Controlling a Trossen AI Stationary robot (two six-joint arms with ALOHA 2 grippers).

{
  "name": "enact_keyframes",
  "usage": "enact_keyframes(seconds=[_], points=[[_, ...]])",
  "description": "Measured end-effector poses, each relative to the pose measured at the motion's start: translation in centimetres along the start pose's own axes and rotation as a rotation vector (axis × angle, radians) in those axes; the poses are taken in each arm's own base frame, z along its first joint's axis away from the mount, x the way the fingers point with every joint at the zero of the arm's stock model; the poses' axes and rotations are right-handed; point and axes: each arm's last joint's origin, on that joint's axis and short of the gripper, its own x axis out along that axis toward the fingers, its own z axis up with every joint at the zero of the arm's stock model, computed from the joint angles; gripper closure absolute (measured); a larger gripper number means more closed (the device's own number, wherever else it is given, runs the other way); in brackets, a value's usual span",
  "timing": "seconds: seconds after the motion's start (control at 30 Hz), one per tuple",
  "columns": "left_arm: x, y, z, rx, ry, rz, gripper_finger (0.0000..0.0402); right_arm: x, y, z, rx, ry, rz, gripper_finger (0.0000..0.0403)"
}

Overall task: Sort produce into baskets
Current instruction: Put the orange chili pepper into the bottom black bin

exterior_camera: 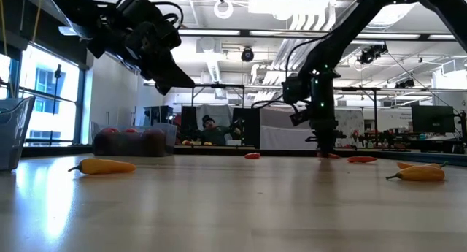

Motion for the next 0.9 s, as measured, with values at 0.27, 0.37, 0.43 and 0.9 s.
enact_keyframes(seconds=[0.27, 0.37, 0.43, 0.9], points=[[-0.3, 0.7, 0.0, -0.013, -0.007, 0.023, 0.0401, -3.6, 2.2, 0.9, 0.096, -0.214, 0.102, 0.0394], [-0.3, 0.6, 0.1, -0.020, -0.020, 0.015, 0.0401, -5.1, 4.4, 1.9, 0.122, -0.446, 0.175, 0.0399], [-0.2, 0.4, 0.5, -0.019, -0.052, 0.004, 0.0401, -5.7, 6.4, 2.6, 0.128, -0.620, 0.223, 0.0400], [-0.1, 0.0, 1.5, 0.014, -0.149, 0.050, 0.0359, -9.7, 18.9, 3.7, 0.060, -1.377, 0.391, 0.0402]])
